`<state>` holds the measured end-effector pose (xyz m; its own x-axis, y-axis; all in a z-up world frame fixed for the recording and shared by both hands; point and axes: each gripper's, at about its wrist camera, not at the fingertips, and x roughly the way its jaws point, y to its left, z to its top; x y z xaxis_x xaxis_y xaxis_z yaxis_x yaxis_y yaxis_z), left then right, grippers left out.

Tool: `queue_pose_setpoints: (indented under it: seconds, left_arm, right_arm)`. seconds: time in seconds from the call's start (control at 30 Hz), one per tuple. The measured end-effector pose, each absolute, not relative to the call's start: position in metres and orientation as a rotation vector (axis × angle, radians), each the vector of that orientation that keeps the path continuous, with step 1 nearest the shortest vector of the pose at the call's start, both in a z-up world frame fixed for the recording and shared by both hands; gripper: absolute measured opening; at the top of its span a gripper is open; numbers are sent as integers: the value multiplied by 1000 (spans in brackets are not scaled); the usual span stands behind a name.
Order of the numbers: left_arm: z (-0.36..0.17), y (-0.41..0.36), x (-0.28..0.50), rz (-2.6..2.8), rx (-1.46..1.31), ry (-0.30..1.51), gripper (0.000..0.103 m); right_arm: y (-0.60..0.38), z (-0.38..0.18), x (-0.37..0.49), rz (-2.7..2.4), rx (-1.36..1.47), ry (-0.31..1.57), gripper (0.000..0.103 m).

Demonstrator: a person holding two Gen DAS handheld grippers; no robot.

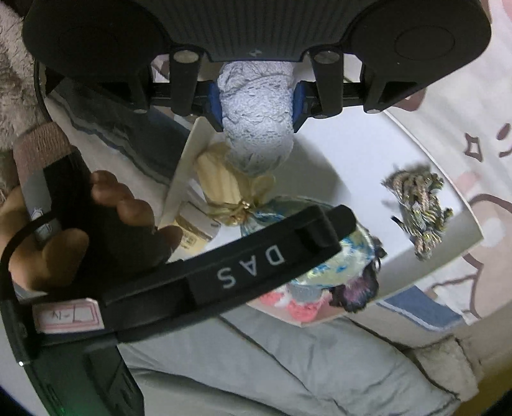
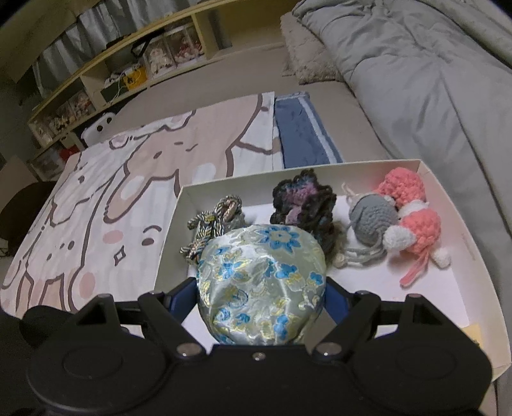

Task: Organize objects
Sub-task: 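Carry lace ball and floral pouch into the white box and open both tools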

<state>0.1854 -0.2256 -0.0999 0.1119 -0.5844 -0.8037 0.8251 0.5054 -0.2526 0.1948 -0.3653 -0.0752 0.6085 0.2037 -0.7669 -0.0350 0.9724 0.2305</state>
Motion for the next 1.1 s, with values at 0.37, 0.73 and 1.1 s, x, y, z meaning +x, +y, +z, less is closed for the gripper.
queue_pose_setpoints:
  seconds: [0.37, 0.73, 1.1]
  left_arm:
    - [-94, -212, 186, -1030, 235, 1034, 74]
    - [-91, -209, 187, -1013, 213, 1036, 75]
    - [-65, -190, 181, -965, 168, 994, 75]
  right_arm:
    - [-351, -99, 208, 141, 134, 1000, 84]
    - [-360, -93, 202, 96, 147, 997, 94]
    - [-359, -61, 183, 75, 159, 938, 94]
